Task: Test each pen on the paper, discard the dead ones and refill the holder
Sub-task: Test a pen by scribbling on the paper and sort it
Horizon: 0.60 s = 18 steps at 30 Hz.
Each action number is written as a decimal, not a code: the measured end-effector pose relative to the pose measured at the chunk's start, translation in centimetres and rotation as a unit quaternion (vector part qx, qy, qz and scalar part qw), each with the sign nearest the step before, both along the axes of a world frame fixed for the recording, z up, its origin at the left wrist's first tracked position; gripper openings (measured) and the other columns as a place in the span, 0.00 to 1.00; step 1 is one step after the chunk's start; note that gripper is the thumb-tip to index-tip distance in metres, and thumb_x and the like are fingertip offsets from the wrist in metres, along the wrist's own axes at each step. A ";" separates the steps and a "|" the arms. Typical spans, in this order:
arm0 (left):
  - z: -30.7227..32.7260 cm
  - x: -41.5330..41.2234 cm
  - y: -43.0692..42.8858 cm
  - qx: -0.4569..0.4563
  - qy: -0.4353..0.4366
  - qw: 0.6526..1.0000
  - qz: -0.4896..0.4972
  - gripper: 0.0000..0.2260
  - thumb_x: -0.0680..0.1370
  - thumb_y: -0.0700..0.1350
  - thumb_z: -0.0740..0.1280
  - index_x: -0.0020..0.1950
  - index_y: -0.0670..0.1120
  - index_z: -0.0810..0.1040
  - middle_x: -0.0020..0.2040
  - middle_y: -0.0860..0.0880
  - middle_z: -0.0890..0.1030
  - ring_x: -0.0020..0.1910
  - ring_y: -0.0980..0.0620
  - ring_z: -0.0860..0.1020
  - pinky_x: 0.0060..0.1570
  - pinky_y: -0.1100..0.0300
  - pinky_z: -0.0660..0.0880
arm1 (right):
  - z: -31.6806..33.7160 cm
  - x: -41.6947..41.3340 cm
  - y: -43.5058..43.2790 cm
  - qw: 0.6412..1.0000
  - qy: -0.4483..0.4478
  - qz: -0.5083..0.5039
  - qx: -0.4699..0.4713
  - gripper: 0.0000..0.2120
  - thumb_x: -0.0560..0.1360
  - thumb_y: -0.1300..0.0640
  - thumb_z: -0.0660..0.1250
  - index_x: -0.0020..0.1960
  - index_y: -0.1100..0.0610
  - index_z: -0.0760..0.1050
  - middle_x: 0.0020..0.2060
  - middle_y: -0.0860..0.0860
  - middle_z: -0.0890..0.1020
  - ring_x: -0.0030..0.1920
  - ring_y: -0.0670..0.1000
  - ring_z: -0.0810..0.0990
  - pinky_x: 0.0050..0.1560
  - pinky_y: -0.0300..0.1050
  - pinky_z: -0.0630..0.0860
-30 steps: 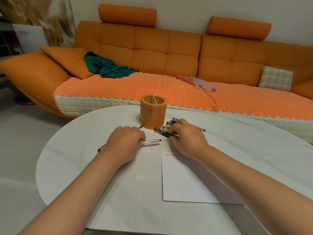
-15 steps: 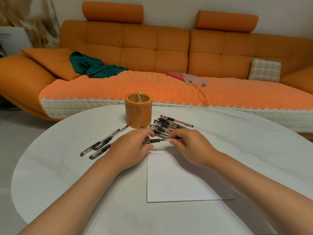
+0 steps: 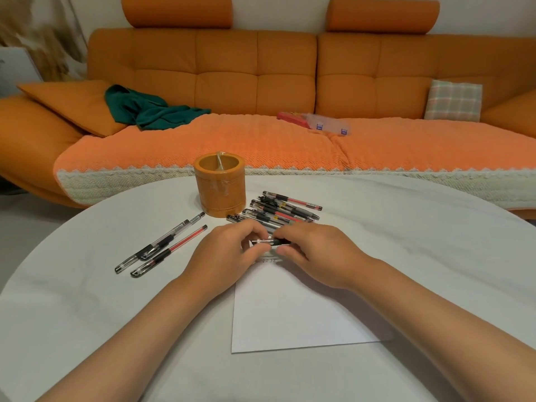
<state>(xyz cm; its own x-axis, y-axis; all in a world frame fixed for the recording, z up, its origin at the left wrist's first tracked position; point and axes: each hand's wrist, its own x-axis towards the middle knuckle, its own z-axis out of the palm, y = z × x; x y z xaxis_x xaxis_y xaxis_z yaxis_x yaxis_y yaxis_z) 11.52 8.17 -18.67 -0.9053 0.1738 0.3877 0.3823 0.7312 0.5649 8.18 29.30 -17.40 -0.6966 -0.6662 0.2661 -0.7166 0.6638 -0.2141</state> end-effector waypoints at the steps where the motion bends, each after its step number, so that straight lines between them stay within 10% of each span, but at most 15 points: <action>1: 0.0 0.0 0.1 0.008 0.000 1.000 -0.005 0.04 0.75 0.51 0.73 0.48 0.58 0.79 0.42 0.60 0.81 0.42 0.56 0.79 0.40 0.57 0.76 | 0.0 -0.1 0.1 1.000 0.008 0.002 0.000 0.11 0.82 0.44 0.57 0.60 0.44 0.75 0.48 0.42 0.81 0.49 0.47 0.78 0.44 0.50 0.75; 18: 0.2 -0.3 0.9 0.145 -0.038 0.988 -0.024 0.02 0.75 0.45 0.73 0.45 0.52 0.85 0.39 0.60 0.83 0.39 0.57 0.79 0.38 0.69 0.72 | -0.1 -0.4 -0.6 0.998 0.056 -0.004 0.002 0.09 0.81 0.46 0.57 0.49 0.45 0.75 0.40 0.43 0.81 0.40 0.49 0.77 0.33 0.48 0.71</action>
